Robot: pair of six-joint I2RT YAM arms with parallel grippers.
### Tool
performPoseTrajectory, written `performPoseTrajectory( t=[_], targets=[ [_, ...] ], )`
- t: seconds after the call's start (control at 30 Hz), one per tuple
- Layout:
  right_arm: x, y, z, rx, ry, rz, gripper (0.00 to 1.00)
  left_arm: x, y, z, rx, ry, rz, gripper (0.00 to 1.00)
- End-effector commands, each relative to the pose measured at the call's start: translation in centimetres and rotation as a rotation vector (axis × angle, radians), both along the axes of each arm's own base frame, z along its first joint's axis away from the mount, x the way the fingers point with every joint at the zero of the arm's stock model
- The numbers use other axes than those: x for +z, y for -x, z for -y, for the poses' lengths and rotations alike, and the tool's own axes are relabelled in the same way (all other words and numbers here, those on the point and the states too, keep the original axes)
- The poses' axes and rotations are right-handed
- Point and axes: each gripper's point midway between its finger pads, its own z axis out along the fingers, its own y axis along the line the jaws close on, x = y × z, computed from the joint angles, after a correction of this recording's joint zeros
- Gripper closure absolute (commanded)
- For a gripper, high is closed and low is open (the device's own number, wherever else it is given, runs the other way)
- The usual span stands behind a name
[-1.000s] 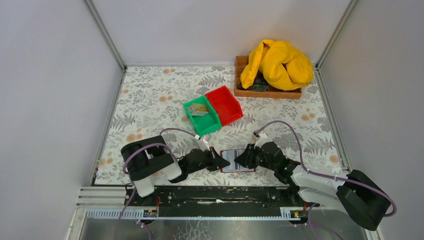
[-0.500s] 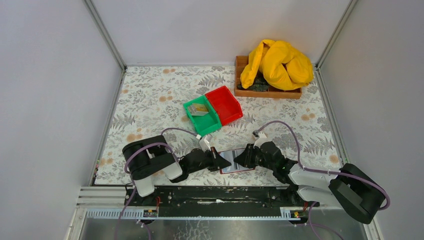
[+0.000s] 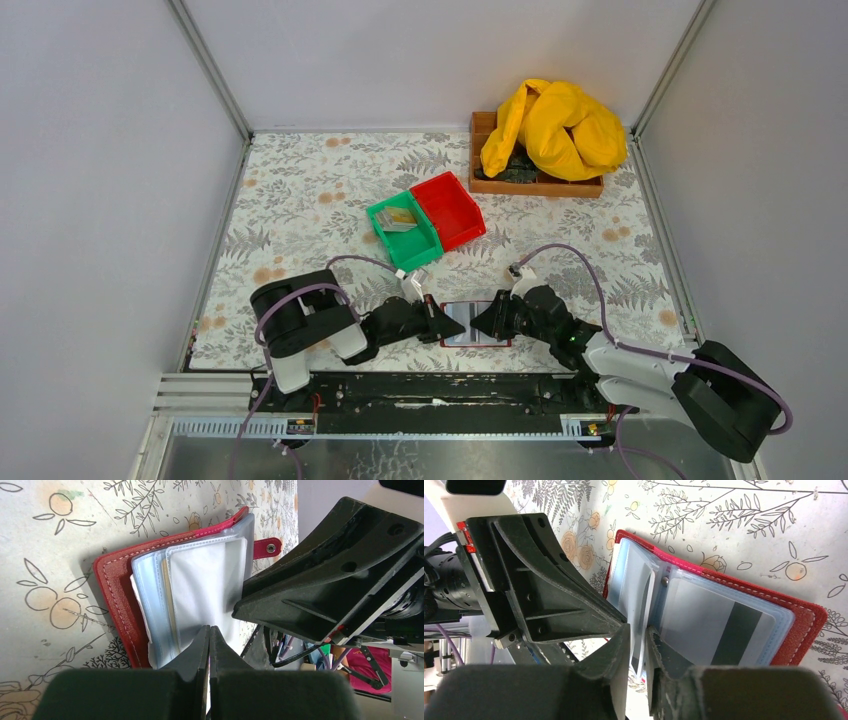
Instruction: Take the credit cards out of the card holder
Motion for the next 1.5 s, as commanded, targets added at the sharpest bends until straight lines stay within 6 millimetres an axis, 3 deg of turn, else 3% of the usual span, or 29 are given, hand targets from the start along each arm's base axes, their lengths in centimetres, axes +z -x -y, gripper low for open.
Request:
performPoseTrajectory(
  t=[0.0, 0.6, 0.93, 1.27, 1.47],
  targets=[
    [6.2, 1.0, -3.4, 0.148, -0.218, 0.087, 0.72, -5.0, 0.8, -1.9, 0.005, -0.182, -0.066, 1.00],
    [9.4, 2.4, -4.4, 0.231, -0.348, 0.102, 0.73, -5.2, 1.0, -1.9, -0.002, -0.174, -0.072, 1.00],
    [9.0, 3.1, -3.7, 0.227, -0.342, 0.098, 0.74, -5.2, 1.2, -1.8, -0.006, -0.153, -0.083, 1.00],
    [8.6, 3.1, -3.3, 0.230, -0.306, 0.109, 1.00, -5.2, 1.2, -1.9, 0.001, -0.149, -0.084, 1.00],
    [7.9, 2.1, -2.9, 0.186, -0.245, 0.128, 1.00, -5.1, 1.2, -2.0, 0.006, -0.151, -0.084, 1.00]
  ],
)
